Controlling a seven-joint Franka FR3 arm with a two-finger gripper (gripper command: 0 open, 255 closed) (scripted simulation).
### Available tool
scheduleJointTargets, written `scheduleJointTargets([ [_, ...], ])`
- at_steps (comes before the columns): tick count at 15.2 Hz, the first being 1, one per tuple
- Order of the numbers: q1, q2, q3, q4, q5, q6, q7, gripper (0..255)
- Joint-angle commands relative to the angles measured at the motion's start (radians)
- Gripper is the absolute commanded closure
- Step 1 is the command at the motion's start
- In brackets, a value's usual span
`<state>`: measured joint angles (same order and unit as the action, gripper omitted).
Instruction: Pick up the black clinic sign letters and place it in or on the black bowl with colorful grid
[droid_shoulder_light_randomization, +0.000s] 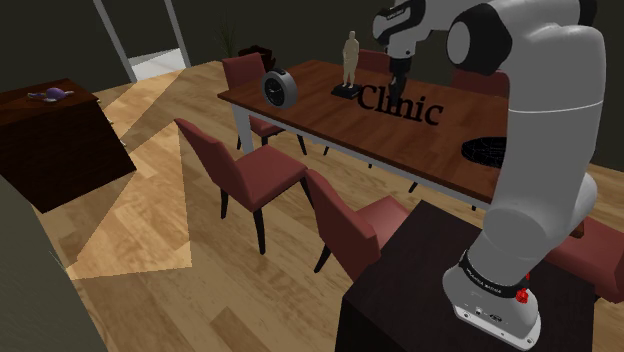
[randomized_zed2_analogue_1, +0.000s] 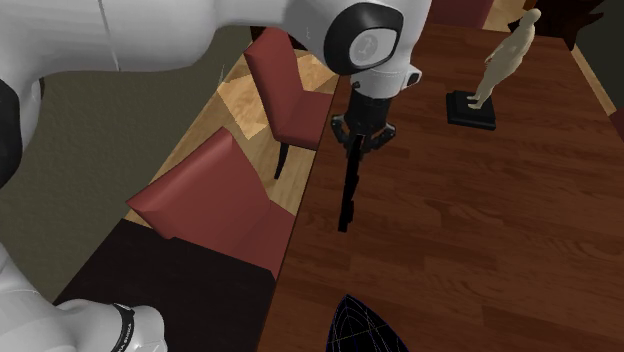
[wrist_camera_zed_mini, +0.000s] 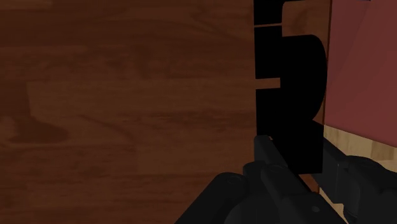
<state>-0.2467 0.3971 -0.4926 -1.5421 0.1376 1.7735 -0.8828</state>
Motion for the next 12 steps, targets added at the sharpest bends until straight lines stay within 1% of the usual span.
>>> scheduleJointTargets([
  [1,-0.001,-0.005,-0.002,0.022,-0.003,-0.026,0.001,255],
  [7,-0.005,-0.012,-0.005,0.086,-0.007,-0.096,0.003,255],
  [12,-0.025,-0.127,-0.045,-0.072,-0.059,-0.041,-0.065,255],
])
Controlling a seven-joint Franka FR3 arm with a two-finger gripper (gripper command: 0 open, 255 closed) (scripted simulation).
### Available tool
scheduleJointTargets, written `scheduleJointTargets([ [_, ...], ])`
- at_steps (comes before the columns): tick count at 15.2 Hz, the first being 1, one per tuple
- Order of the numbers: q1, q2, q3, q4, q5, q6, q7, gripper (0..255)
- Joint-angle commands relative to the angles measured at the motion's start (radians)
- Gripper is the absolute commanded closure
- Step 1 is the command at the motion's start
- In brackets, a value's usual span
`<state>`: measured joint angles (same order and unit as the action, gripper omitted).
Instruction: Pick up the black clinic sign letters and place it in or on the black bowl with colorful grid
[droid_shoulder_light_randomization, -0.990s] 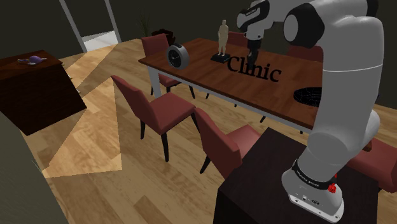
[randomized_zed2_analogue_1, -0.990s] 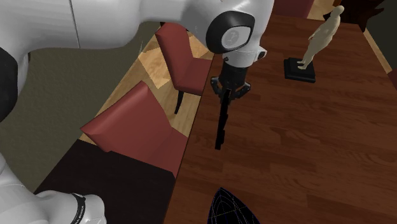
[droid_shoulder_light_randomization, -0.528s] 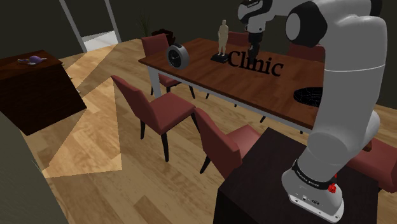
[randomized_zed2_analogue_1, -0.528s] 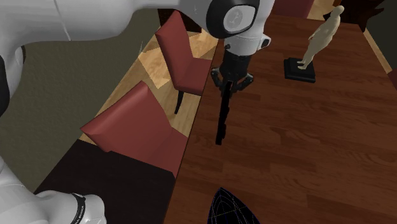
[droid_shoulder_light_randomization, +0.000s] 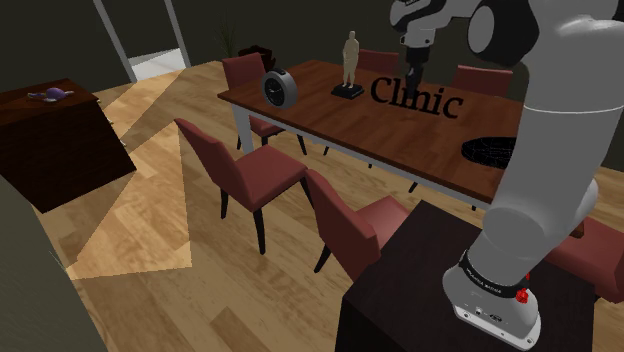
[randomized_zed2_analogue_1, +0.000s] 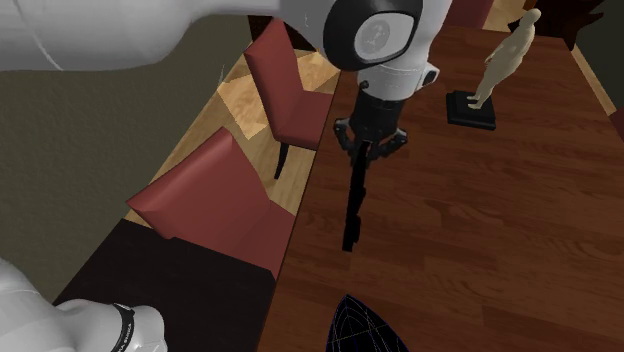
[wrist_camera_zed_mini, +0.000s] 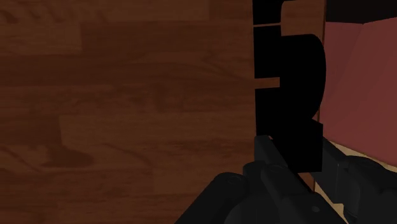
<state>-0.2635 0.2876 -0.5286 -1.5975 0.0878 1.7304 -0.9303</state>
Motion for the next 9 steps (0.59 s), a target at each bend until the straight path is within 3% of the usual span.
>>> scheduleJointTargets([
  [1,-0.014,-0.038,-0.017,-0.043,-0.019,0.01,-0.031,255],
  [9,-0.075,-0.17,-0.087,-0.201,-0.096,0.06,-0.152,255],
])
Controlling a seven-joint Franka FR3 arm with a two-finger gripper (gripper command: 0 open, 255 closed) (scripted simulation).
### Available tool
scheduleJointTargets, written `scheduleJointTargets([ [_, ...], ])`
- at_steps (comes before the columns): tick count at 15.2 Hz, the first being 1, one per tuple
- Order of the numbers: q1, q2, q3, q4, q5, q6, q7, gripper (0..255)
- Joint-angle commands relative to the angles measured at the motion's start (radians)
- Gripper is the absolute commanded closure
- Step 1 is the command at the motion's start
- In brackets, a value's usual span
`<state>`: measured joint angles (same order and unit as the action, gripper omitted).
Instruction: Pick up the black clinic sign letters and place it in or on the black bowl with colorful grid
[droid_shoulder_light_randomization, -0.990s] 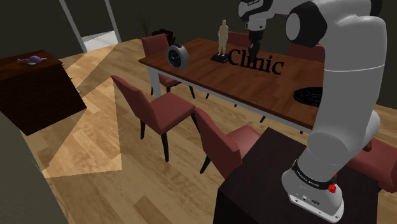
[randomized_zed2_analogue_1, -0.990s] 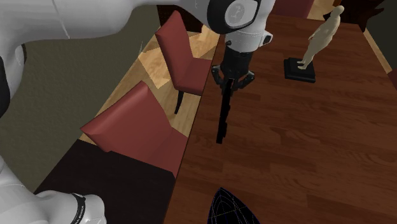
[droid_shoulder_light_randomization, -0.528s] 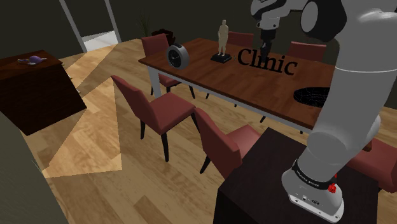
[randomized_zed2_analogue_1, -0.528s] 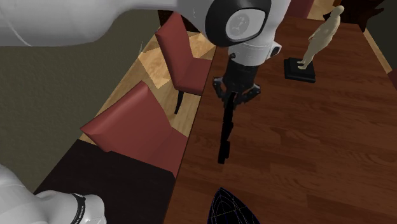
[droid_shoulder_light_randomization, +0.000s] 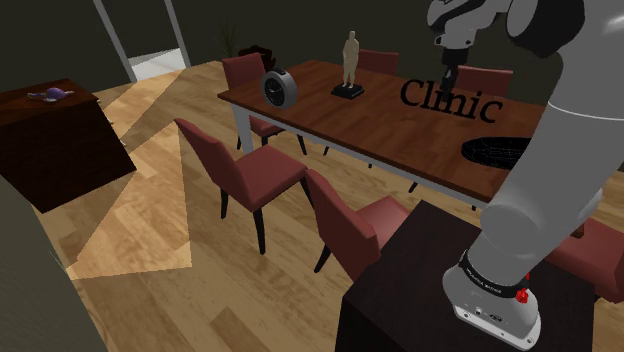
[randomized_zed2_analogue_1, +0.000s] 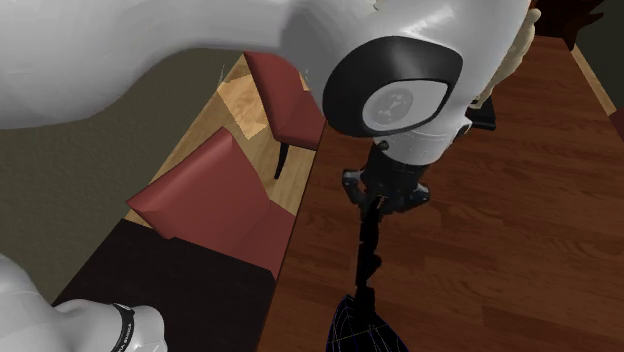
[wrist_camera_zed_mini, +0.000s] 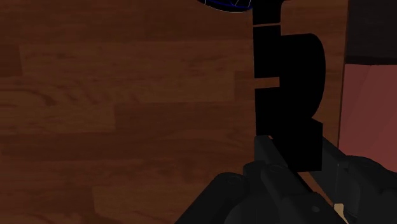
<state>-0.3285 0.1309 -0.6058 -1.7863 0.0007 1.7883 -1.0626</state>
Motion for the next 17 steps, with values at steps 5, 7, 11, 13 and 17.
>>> scheduleJointTargets([
  [5,-0.06,-0.066,-0.058,-0.069,-0.048,0.022,-0.107,255],
  [7,-0.082,-0.081,-0.079,-0.084,-0.06,0.028,-0.145,255],
  [11,-0.128,-0.096,-0.122,-0.098,-0.077,0.038,-0.229,255],
  [13,-0.152,-0.096,-0.145,-0.099,-0.081,0.042,-0.275,255],
  [17,-0.204,-0.08,-0.191,-0.086,-0.076,0.049,-0.374,255],
])
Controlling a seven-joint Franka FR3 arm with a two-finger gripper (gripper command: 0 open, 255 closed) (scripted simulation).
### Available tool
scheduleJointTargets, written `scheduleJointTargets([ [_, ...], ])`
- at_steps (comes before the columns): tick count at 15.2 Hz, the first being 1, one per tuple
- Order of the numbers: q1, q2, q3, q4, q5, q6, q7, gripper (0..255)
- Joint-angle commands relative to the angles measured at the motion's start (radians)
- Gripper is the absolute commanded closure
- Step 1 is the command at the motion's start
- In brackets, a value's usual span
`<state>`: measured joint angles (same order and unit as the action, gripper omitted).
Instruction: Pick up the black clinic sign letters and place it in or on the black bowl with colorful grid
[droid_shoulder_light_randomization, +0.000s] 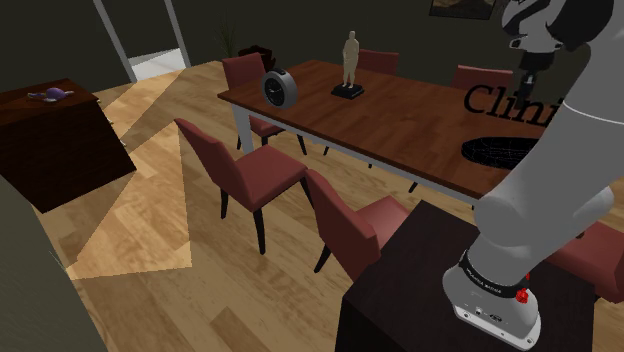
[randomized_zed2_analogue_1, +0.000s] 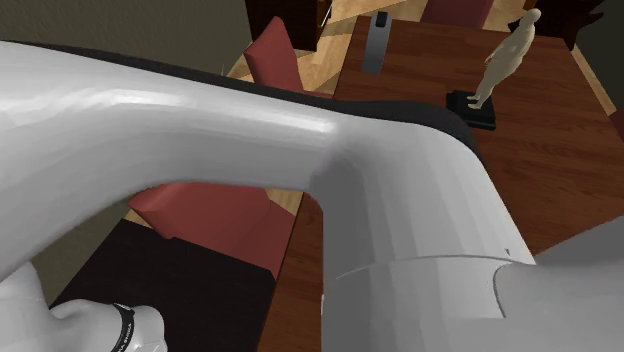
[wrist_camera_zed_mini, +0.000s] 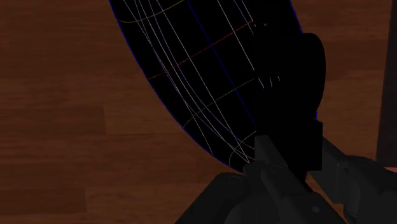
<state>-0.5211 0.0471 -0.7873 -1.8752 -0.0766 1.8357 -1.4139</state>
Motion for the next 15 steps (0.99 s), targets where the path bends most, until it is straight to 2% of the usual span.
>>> scheduleJointTargets([
  [1,-0.025,0.011,-0.021,0.009,0.006,0.004,-0.049,255],
  [5,-0.096,0.063,-0.071,0.051,0.041,0.008,-0.18,255],
  [15,-0.108,0.106,-0.065,-0.048,0.073,0.136,-0.192,255],
])
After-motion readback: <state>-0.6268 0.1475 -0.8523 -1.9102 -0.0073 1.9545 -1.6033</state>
